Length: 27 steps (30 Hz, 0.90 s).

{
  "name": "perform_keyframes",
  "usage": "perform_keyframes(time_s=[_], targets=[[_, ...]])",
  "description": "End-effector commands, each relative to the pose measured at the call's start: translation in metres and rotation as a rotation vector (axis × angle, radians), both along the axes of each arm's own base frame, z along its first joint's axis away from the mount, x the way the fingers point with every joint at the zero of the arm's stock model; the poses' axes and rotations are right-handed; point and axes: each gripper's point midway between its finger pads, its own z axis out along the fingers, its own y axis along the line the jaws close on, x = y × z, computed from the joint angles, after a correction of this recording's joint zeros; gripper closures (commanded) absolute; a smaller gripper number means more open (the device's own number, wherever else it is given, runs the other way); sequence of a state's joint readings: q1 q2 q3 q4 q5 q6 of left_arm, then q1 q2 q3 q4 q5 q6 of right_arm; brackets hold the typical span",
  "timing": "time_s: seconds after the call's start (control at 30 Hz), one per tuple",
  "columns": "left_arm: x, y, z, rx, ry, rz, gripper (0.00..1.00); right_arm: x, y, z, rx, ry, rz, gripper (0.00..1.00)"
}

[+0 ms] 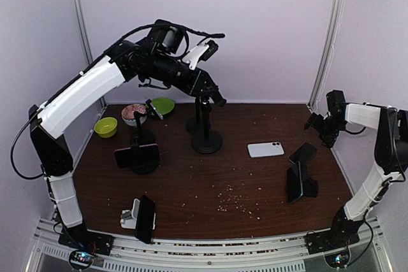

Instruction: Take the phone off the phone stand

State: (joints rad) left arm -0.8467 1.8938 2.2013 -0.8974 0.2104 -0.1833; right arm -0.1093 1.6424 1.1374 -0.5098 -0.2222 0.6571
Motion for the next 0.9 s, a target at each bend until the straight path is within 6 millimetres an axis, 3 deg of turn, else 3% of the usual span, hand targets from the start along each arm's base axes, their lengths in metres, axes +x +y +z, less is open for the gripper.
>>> perform_keyframes(time_s=[0.0,0.37,0.57,0.7,0.87], targets=[[0.017,0.026,0.076,-0.083,-0.204,0.081,1.0,0.002,0.009,0.044,-0.074,-0.078,0.046,0.01],[0.025,0.144,0.13,0.009,-0.367,0.394,1.0,-0.014,0.035,0.134,-0.163,-0.277,0.133,0.01],[0.007,0.198,0.153,0.019,-0.416,0.511,1.0,-0.022,0.044,0.159,-0.166,-0.346,0.159,0.0],[0.005,0.237,0.15,0.06,-0.415,0.623,1.0,-0.026,0.052,0.168,-0.152,-0.379,0.191,0.01],[0.007,0.281,0.124,0.101,-0.367,0.743,1.0,-0.03,0.065,0.178,-0.137,-0.424,0.237,0.0]])
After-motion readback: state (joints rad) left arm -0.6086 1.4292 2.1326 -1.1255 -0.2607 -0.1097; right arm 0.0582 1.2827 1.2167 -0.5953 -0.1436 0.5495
